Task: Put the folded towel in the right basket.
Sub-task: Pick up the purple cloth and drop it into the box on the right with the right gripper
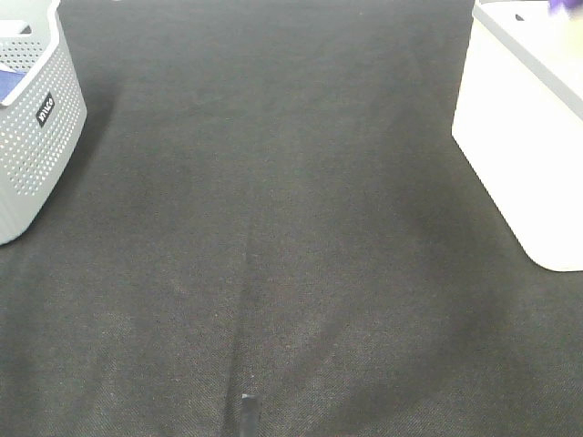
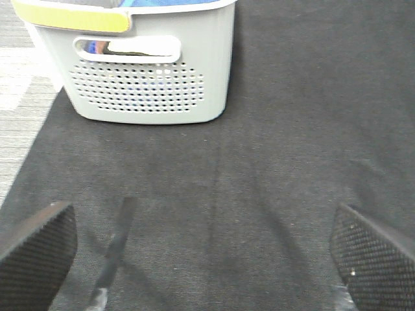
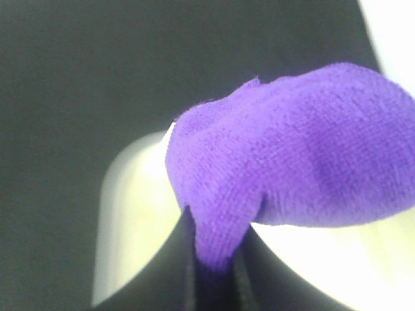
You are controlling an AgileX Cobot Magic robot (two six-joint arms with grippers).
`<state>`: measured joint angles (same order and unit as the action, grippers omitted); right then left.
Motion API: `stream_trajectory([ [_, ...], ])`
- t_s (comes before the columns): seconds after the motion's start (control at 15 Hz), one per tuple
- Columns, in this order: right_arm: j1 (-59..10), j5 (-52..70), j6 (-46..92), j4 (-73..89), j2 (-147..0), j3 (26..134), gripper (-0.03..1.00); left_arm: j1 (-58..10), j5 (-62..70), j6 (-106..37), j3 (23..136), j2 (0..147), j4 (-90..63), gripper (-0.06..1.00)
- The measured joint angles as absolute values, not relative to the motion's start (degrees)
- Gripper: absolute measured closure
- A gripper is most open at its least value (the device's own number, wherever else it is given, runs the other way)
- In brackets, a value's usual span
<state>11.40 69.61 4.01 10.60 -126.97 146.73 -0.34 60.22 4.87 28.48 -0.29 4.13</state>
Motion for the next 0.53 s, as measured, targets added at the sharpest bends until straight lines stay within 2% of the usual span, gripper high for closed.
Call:
stream_trajectory([
  [0.13,11.40,69.96,3.50,6.30,-127.31,141.00,0.88,-0.34,60.22,4.87,28.48,-0.29,4.24,-0.04],
  [0.2,11.40,69.96,2.81,5.50,-127.37,138.54,0.72,-0.34,60.22,4.87,28.48,-0.29,4.30,-0.04],
  [0.33,11.40,69.96,0.97,3.21,-127.43,135.62,0.23,-0.34,60.22,4.87,28.48,-0.29,4.30,-0.04],
  [0.4,11.40,69.96,0.86,3.15,-127.43,135.22,0.10,-0.34,60.22,4.87,28.48,-0.29,4.30,-0.04],
  [0.53,11.40,69.96,0.34,6.07,-127.43,135.10,0.02,-0.34,60.22,4.87,28.48,-0.29,4.30,-0.04],
])
